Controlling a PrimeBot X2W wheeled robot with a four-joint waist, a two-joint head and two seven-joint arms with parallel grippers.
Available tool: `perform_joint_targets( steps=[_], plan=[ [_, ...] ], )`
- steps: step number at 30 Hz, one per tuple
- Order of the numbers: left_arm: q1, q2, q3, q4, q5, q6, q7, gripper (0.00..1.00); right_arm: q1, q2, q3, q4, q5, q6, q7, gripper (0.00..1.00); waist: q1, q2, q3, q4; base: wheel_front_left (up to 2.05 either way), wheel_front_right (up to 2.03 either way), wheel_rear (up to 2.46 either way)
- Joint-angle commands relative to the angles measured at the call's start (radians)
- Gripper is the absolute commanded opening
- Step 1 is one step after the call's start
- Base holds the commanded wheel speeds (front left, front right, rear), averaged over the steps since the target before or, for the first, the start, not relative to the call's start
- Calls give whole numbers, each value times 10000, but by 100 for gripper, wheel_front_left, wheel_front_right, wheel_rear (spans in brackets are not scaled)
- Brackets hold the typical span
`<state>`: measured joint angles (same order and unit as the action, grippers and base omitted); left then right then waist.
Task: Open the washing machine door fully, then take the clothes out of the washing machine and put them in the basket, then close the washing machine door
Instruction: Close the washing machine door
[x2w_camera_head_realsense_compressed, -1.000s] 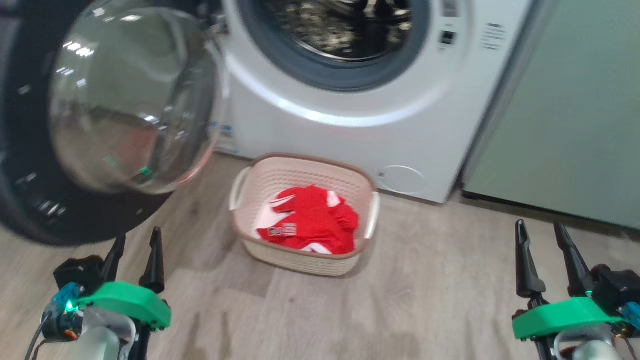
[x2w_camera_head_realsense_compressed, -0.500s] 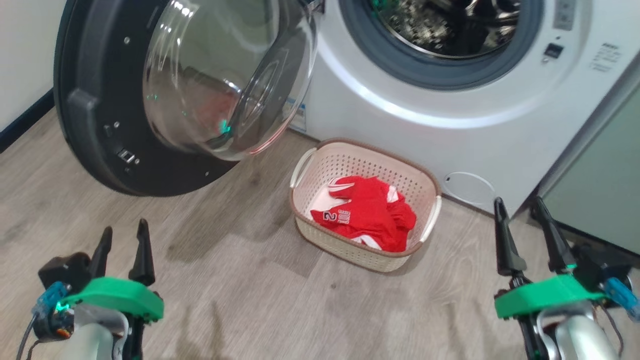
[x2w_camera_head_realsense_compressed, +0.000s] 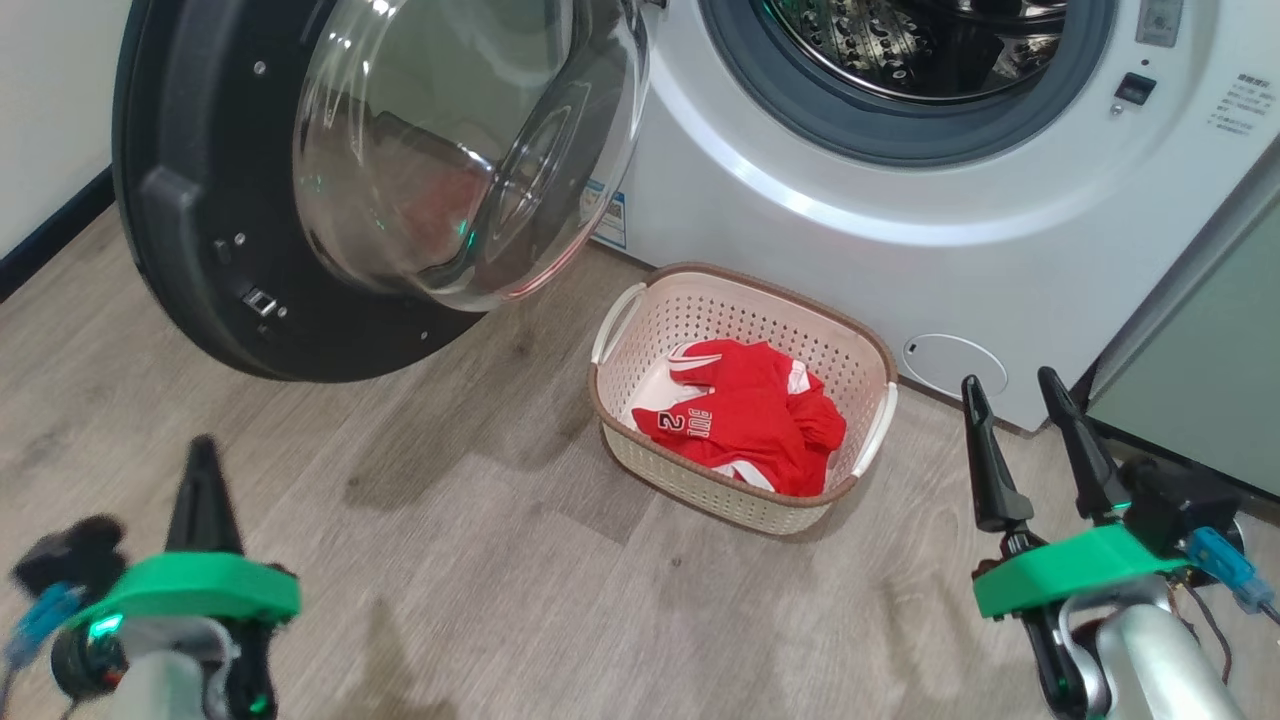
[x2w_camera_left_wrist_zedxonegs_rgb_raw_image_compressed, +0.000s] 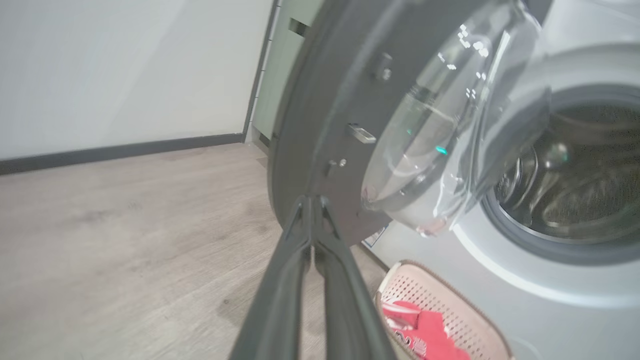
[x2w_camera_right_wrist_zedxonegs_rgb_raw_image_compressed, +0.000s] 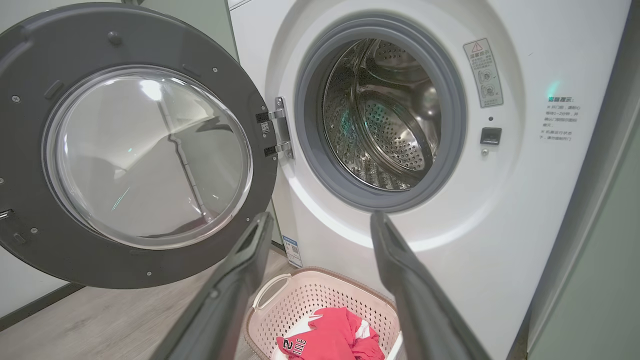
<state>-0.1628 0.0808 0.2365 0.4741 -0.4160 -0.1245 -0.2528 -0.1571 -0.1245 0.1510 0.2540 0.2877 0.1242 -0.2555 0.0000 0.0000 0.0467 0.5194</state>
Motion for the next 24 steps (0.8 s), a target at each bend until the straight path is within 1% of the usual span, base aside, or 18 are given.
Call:
perform_joint_targets(
  steps=[1,3,6,10,12,13,15,19,20,22,24],
  plan=[
    [-241,110,457,-270,-570,-61,-90,0,-371,-132,223,-281,66,65,-63,100,0,0,-15,-6,0,0,0],
    [-337,122,556,-118,-1840,-61,-82,0,-347,-130,227,-282,78,65,-63,100,0,0,-34,-15,0,0,0],
    [-662,469,979,84,-4114,-61,452,0,-244,-139,180,-299,83,65,-63,100,0,0,-66,-23,0,0,0],
    [-1446,1235,1948,684,-6857,-61,2013,0,-74,-157,33,-335,57,65,-63,100,0,0,-106,-54,0,0,0],
    [-2005,1700,2473,1293,-7874,-57,2850,0,33,-142,-46,-349,36,65,-63,100,0,0,-146,-92,0,0,0],
    [-2337,1928,2721,1647,-8314,19,3246,0,91,-130,-98,-357,24,65,-63,100,0,0,-169,-112,0,0,0],
    [-3043,2407,3111,2355,-9001,356,3952,0,215,-100,-224,-379,8,65,-63,100,0,0,-225,-156,0,0,0],
    [-4501,3253,3563,3691,-9907,1216,5115,0,493,-65,-467,-458,-58,65,-63,100,0,0,-327,-231,0,0,0],
    [-4501,3253,3563,3691,-9907,1216,5115,0,493,-65,-467,-458,-58,65,-63,100,0,0,-327,-231,0,0,0],
    [-5138,3572,3624,4251,-10177,1560,5644,0,627,-57,-588,-508,-94,65,-63,100,0,0,-364,-284,0,0,0],
    [-5635,3923,3621,4700,-10333,1787,6147,0,678,-71,-597,-543,-129,65,-63,100,0,0,-325,-457,0,0,0]
  ],
)
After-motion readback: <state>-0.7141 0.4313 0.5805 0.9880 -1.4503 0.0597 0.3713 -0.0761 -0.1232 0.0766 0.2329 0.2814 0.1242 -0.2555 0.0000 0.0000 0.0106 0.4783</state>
